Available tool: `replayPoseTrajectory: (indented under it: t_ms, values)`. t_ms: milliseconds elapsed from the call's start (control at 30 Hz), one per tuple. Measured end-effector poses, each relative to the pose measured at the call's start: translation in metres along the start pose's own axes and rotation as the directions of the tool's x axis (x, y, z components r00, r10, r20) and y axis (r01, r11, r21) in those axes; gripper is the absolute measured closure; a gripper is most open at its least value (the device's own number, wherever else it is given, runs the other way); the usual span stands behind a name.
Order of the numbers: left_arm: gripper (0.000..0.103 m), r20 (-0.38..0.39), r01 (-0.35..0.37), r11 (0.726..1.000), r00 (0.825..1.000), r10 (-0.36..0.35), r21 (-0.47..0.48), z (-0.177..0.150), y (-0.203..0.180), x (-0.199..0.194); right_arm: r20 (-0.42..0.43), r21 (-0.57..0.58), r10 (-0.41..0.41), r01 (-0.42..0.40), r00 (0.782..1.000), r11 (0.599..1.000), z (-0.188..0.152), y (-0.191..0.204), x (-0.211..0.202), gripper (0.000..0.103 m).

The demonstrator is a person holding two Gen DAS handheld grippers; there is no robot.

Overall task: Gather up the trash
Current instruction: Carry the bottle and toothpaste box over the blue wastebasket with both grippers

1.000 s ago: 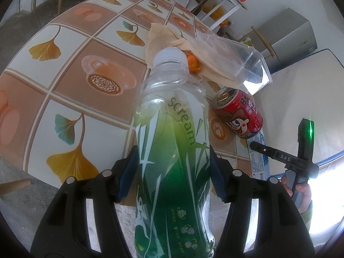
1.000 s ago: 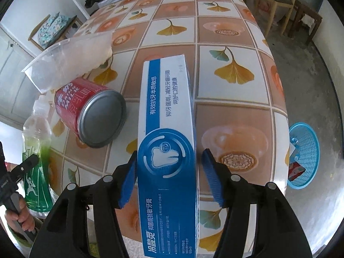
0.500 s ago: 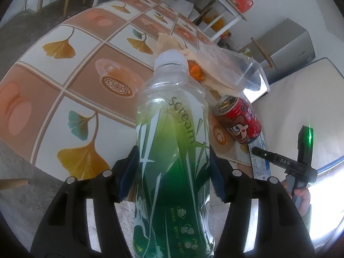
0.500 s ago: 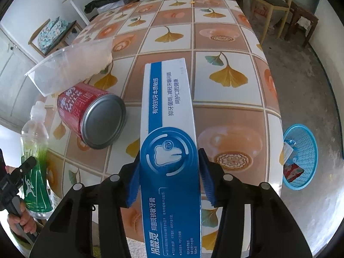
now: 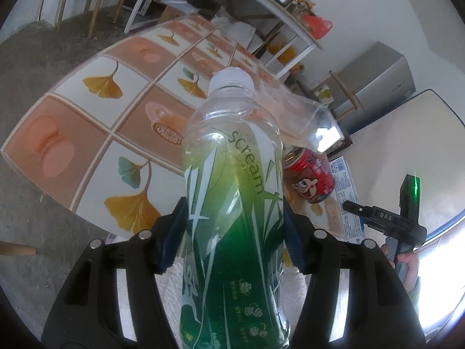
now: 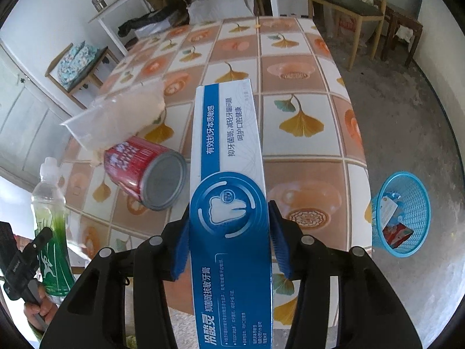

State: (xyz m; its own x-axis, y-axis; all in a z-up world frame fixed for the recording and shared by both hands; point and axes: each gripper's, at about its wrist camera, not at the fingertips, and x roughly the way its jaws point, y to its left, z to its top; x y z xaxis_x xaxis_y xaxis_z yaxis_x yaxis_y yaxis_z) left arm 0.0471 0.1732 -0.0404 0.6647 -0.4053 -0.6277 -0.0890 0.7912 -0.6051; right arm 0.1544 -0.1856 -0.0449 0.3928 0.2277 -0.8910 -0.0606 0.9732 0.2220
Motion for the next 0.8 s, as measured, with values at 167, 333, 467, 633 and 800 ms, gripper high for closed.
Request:
replayPoseTrajectory:
  t_ms: [167, 333, 467, 633, 800]
  values:
    - [0.045, 0.052, 0.015, 0.999, 0.999, -0.018, 0.046, -0.004, -0.011, -0.018, 0.042, -0.001, 0.023, -0.023, 0.999, 1.0, -0.001, 0.002, -0.019, 0.056]
    - [0.045, 0.109, 0.038, 0.993, 0.993, -0.05, 0.111, -0.008, -0.034, -0.038, 0.093, 0.0, 0.068, -0.068, 0.993, 0.998, -0.003, -0.002, -0.042, 0.056]
    - [0.045, 0.137, 0.065, 0.983, 0.987, -0.089, 0.17, -0.009, -0.06, -0.049, 0.138, 0.007, 0.102, -0.104, 0.985, 0.995, -0.008, -0.008, -0.063, 0.056]
    - [0.045, 0.129, 0.112, 0.962, 0.981, -0.148, 0.25, -0.008, -0.1, -0.048, 0.218, 0.04, 0.137, -0.149, 0.966, 0.988, -0.018, -0.031, -0.097, 0.056]
    - [0.045, 0.049, 0.199, 0.926, 0.973, -0.225, 0.32, -0.009, -0.145, -0.029, 0.288, 0.117, 0.107, -0.146, 0.951, 0.982, -0.037, -0.068, -0.126, 0.056]
